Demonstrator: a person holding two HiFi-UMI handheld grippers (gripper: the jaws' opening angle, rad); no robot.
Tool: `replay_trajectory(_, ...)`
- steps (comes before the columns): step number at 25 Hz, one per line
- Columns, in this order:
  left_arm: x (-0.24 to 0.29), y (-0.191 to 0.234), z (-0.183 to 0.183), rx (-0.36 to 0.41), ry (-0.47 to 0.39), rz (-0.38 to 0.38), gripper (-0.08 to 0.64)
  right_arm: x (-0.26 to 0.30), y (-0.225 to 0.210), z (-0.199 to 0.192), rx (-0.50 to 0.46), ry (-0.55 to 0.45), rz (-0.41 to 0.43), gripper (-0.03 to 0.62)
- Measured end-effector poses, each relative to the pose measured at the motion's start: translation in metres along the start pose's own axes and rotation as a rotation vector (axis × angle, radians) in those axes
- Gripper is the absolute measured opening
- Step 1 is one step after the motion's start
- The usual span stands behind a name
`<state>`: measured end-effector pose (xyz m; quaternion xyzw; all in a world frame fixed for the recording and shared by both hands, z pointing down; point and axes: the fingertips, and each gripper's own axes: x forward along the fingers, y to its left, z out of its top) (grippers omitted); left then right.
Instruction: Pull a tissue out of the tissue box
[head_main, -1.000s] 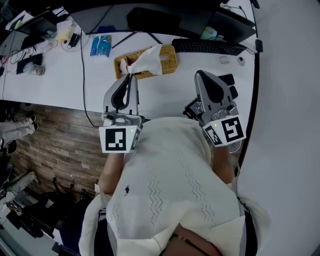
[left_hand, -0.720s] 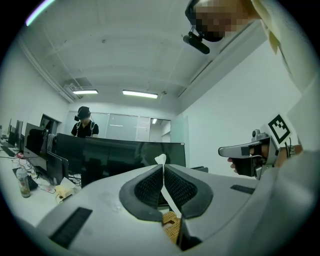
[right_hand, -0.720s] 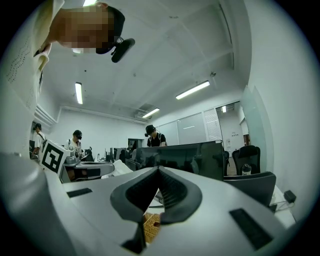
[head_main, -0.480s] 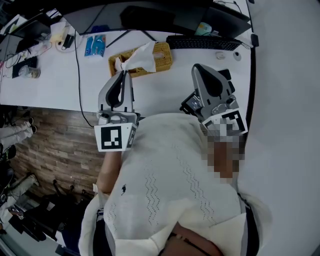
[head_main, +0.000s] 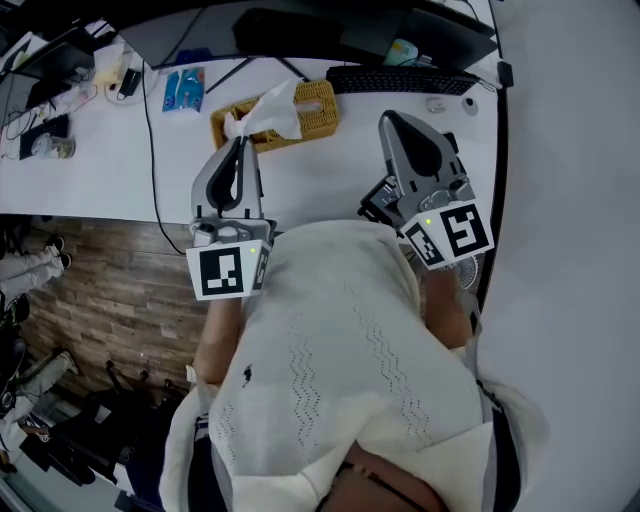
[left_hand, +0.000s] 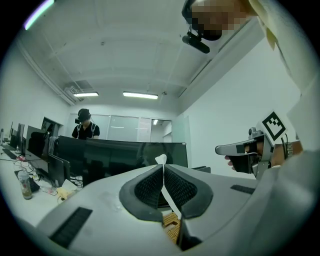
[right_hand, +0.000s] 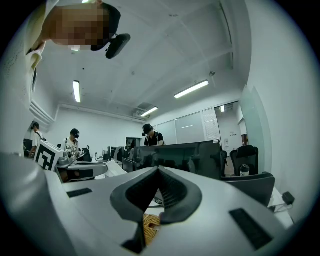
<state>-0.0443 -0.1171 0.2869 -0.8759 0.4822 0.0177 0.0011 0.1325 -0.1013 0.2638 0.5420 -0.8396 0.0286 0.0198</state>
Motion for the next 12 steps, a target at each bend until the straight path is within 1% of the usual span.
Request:
replay_trajectory(6,0.001,-0.002,-0.002,0.026,0.002,0.005,0.018,0.007,-0.005,0.0,-0.004,-0.002,-0.012,0.0)
replay_trajectory(12,0.007,-0.001,-0.004,0.014,0.008,0.006,0.018,0.015,-0.004,0.001,-0.025,0.005,-0.002,0.0)
